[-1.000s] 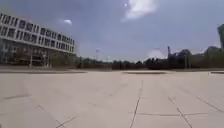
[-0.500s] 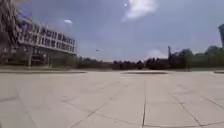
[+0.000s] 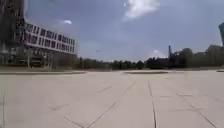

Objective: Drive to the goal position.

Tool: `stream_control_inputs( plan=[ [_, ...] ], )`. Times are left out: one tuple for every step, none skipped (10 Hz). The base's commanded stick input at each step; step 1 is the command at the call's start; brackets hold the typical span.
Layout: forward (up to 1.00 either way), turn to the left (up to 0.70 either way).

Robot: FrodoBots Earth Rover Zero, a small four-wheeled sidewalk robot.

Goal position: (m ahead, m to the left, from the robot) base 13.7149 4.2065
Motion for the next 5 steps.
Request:
stream_control_inputs(
  plan=[
    [0.7,0.0],
    [0.7,0.0],
    [0.7,0.0],
    [0.7,0.0],
    [0.7,0.0]
  ],
)
